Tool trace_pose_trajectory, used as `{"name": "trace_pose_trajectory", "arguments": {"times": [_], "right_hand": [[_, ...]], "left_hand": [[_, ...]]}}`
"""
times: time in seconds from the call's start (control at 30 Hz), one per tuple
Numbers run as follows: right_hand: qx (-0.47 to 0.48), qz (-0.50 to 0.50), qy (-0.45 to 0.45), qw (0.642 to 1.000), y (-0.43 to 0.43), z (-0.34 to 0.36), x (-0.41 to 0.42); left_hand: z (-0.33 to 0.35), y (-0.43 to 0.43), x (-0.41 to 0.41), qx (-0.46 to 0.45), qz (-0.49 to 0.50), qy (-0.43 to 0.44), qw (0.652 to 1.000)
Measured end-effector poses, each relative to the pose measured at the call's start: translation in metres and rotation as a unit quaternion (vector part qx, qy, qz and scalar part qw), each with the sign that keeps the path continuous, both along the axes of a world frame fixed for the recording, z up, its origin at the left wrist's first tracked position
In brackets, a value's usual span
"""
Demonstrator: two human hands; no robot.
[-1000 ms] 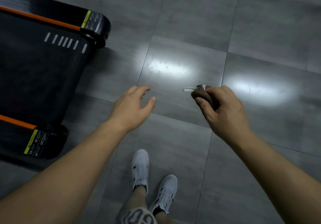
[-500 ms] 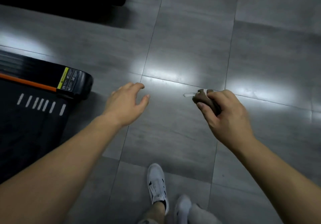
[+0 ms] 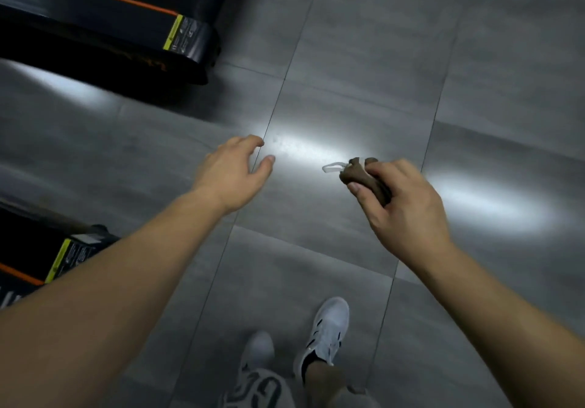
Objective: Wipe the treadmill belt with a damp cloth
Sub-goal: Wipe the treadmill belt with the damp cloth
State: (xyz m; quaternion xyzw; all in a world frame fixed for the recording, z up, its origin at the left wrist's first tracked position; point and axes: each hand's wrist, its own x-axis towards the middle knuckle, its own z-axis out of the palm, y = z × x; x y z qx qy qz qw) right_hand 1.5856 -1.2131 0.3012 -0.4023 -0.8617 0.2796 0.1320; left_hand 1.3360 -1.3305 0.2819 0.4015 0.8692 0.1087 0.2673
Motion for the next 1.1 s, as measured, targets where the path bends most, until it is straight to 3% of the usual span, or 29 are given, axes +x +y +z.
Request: {"name": "trace_pose_trajectory", "arguments": {"times": [0.4, 0.73, 1.1], "right_hand": [[-0.009, 0.034, -0.023, 0.999, 0.280, -0.007, -0.151], [-0.016, 0.050, 0.024, 0.998, 0.535, -0.013, -0.294], [-0.026, 0.156, 0.015, 0.987, 0.804, -0.018, -0.454]], "left_hand": [[-0.016, 0.290, -0.162, 0.025, 0.004, 0.008, 1.000], [-0.012, 0.513, -0.298, -0.015, 0.020, 0.018, 1.000], [-0.024, 0.745, -0.410, -0.012, 0.078, 0.009, 0.997]]}}
